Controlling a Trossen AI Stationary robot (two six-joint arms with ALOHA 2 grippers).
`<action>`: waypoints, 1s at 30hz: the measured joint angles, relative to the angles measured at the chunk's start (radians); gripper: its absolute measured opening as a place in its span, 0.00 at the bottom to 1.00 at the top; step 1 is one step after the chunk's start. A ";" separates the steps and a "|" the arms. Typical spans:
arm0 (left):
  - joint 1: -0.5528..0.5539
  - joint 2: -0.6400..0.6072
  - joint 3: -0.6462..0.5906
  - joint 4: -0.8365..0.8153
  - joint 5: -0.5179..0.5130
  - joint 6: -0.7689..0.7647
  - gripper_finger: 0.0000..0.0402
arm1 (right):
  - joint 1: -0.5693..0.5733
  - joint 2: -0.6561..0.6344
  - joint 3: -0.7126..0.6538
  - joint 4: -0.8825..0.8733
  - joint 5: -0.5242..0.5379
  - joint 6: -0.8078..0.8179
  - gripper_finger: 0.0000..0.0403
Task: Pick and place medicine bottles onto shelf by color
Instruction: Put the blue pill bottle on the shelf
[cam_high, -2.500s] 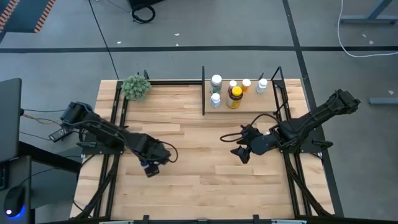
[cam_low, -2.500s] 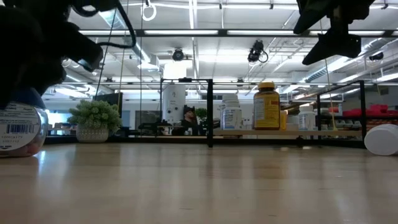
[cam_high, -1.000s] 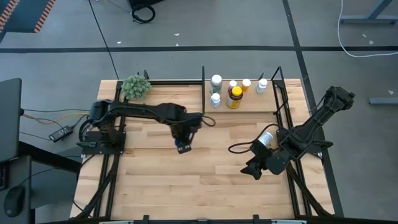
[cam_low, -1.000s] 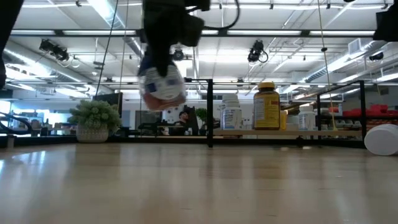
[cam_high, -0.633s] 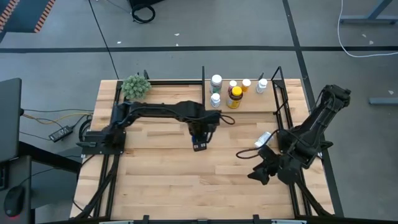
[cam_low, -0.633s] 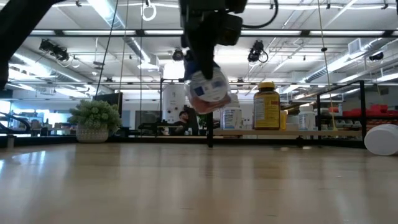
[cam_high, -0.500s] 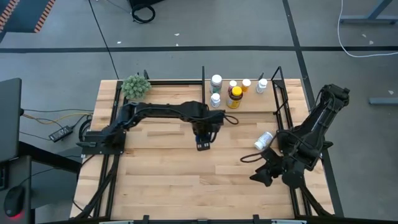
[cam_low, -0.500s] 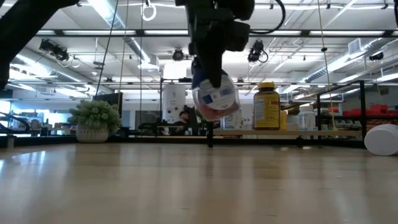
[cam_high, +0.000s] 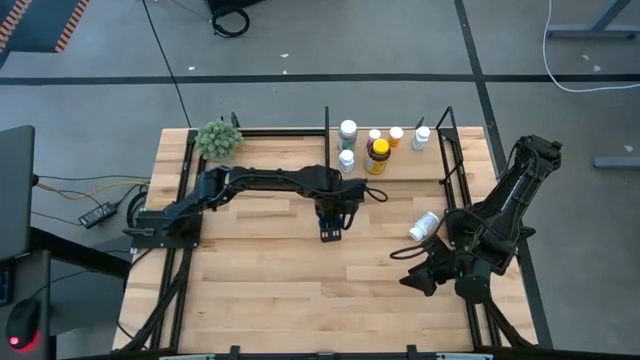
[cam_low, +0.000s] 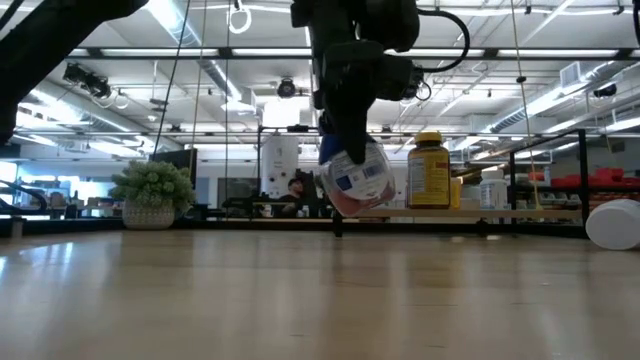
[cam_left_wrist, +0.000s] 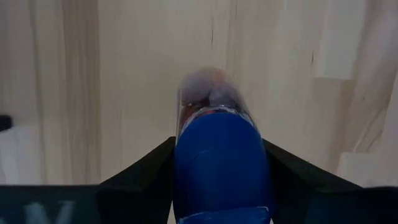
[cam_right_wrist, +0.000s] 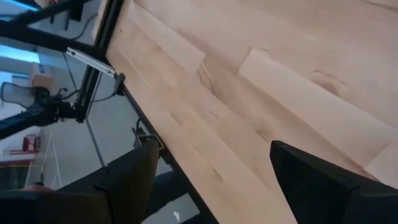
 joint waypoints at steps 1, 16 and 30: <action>0.002 0.000 0.000 0.002 0.001 0.008 0.50 | 0.000 0.000 0.000 0.000 0.009 0.004 0.79; 0.005 0.014 0.000 -0.022 0.000 0.075 0.52 | -0.050 0.000 0.000 0.012 0.023 0.048 0.79; 0.004 0.014 0.000 -0.019 0.000 0.134 0.52 | -0.080 0.000 0.000 0.037 0.024 0.045 0.79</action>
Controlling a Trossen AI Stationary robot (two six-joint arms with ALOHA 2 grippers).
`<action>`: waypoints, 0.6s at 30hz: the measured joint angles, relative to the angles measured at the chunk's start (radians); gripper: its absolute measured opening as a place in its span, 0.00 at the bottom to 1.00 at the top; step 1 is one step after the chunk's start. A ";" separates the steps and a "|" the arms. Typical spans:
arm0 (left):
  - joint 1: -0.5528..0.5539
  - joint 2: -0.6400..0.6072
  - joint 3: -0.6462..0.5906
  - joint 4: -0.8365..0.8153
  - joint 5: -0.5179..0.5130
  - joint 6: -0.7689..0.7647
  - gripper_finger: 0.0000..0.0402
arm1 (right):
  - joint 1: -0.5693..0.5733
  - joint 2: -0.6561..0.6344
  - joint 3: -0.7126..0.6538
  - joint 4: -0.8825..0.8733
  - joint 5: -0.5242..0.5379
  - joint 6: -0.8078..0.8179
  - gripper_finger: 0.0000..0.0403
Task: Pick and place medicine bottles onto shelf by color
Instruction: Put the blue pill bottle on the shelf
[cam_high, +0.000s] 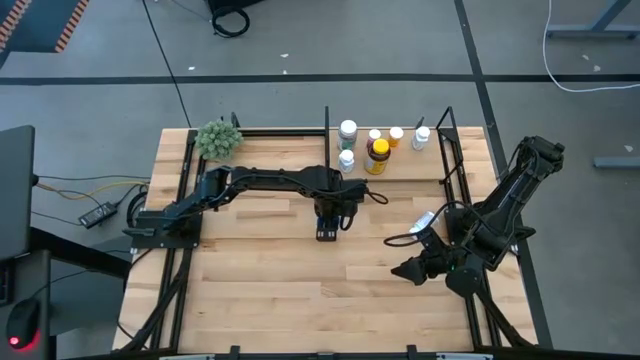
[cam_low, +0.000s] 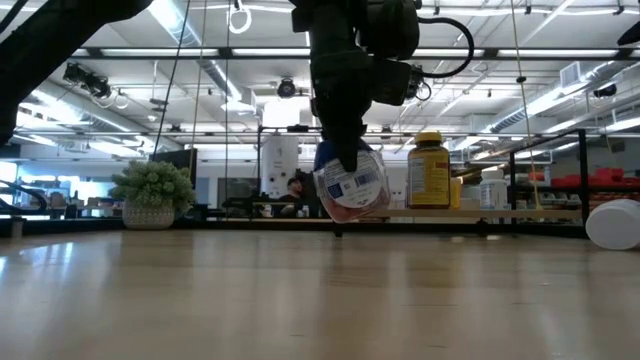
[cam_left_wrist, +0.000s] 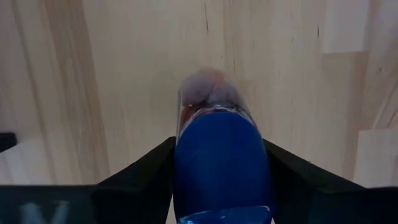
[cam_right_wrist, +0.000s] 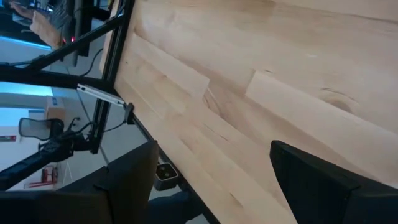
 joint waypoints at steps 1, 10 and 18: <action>0.000 0.000 0.000 0.000 0.000 0.000 0.52 | 0.000 0.000 0.000 0.004 0.000 0.000 0.79; 0.000 0.000 0.000 0.006 0.000 0.001 0.52 | 0.000 0.000 0.000 0.025 0.000 0.000 0.79; -0.002 0.000 0.000 0.044 0.000 0.000 0.52 | 0.002 0.000 0.000 0.025 0.000 -0.005 0.79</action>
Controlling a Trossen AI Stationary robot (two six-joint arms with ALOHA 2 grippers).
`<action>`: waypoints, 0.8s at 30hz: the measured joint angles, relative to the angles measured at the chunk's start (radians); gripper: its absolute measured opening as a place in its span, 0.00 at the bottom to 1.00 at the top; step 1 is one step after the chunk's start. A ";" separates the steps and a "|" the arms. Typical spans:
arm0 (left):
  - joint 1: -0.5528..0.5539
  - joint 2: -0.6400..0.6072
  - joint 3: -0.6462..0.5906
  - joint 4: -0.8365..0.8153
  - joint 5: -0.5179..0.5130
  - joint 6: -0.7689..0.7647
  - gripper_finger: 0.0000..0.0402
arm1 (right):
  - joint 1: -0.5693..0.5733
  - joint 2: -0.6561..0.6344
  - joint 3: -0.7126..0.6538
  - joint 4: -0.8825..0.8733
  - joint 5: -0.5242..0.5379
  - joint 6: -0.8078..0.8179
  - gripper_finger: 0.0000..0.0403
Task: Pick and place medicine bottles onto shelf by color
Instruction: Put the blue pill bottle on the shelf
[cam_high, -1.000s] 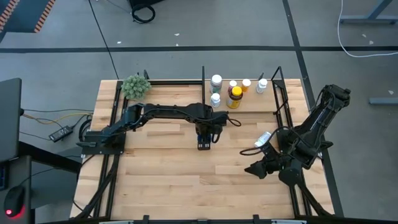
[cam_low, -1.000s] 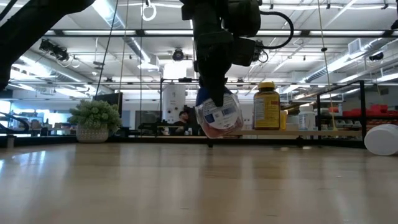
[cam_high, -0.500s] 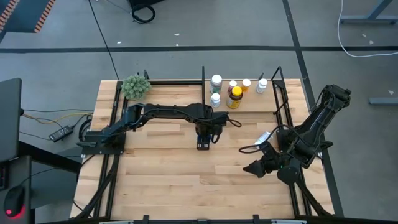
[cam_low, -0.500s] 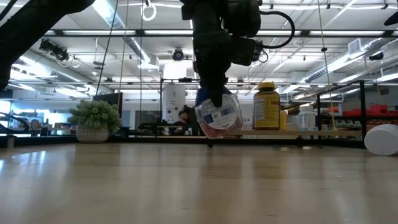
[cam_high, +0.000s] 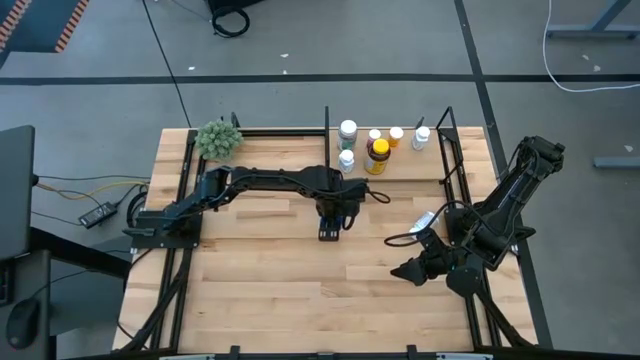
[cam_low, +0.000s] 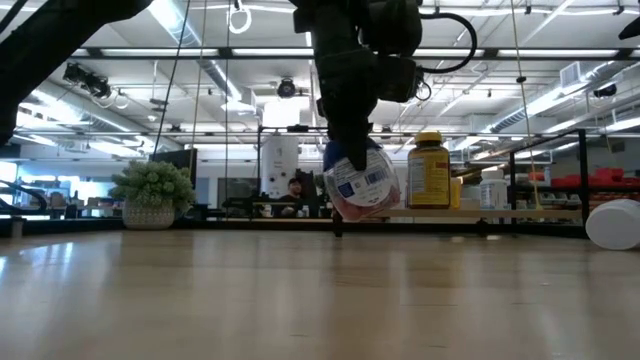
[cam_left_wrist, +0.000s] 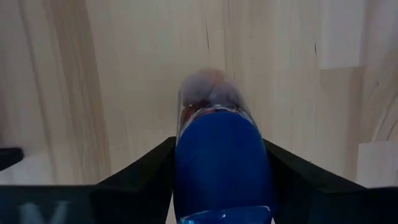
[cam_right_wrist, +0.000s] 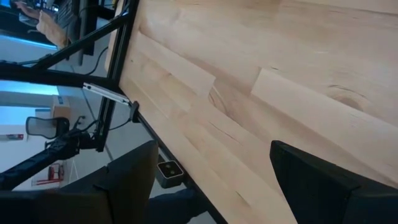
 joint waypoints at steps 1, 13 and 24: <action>-0.001 0.000 0.000 -0.001 0.000 0.000 0.53 | 0.000 0.000 0.000 0.000 0.000 -0.002 0.79; -0.001 -0.002 0.000 -0.003 0.001 -0.008 0.60 | 0.000 0.000 0.000 -0.001 0.009 -0.042 0.79; 0.020 -0.003 0.050 -0.122 0.000 0.005 0.72 | -0.030 0.000 0.000 -0.038 0.046 -0.094 0.79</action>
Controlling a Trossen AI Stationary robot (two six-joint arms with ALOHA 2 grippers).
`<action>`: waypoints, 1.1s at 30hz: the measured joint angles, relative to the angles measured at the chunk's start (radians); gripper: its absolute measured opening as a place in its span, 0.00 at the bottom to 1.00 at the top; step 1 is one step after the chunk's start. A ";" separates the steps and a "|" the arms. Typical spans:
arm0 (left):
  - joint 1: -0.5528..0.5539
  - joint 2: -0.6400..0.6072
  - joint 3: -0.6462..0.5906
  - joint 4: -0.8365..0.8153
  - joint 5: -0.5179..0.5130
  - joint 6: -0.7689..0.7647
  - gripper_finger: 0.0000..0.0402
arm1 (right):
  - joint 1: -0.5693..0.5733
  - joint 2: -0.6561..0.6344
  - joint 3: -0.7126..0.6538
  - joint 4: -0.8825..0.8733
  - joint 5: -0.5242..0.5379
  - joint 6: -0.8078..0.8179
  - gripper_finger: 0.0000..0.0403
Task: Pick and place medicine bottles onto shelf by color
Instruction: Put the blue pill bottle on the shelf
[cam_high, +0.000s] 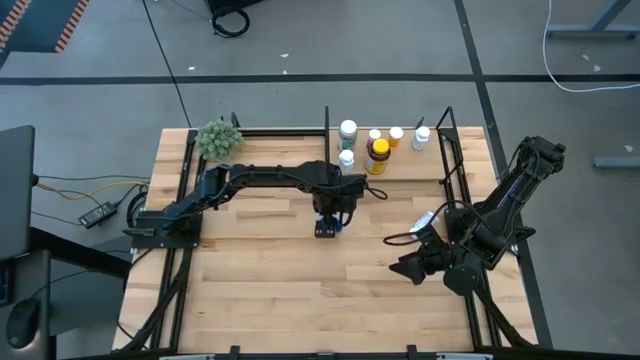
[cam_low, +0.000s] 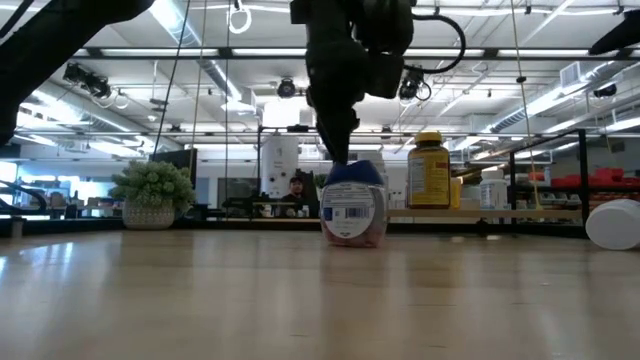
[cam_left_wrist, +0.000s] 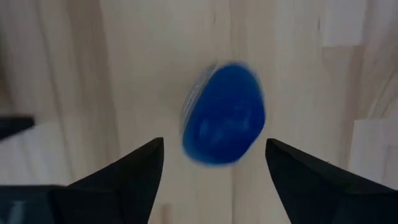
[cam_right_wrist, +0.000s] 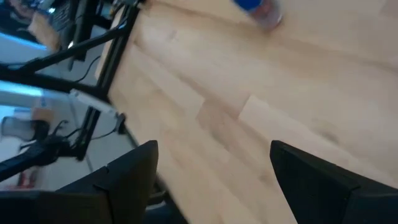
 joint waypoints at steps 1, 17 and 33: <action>0.006 -0.003 0.008 -0.024 0.000 0.003 0.72 | -0.013 0.000 0.000 -0.009 0.000 -0.006 0.79; 0.055 -0.199 0.094 -0.038 0.035 0.021 0.67 | -0.328 0.042 -0.001 0.117 -0.118 -0.574 0.79; 0.112 -0.670 -0.520 0.252 0.035 -0.112 0.57 | -0.513 0.432 0.055 0.448 -0.103 -1.012 0.79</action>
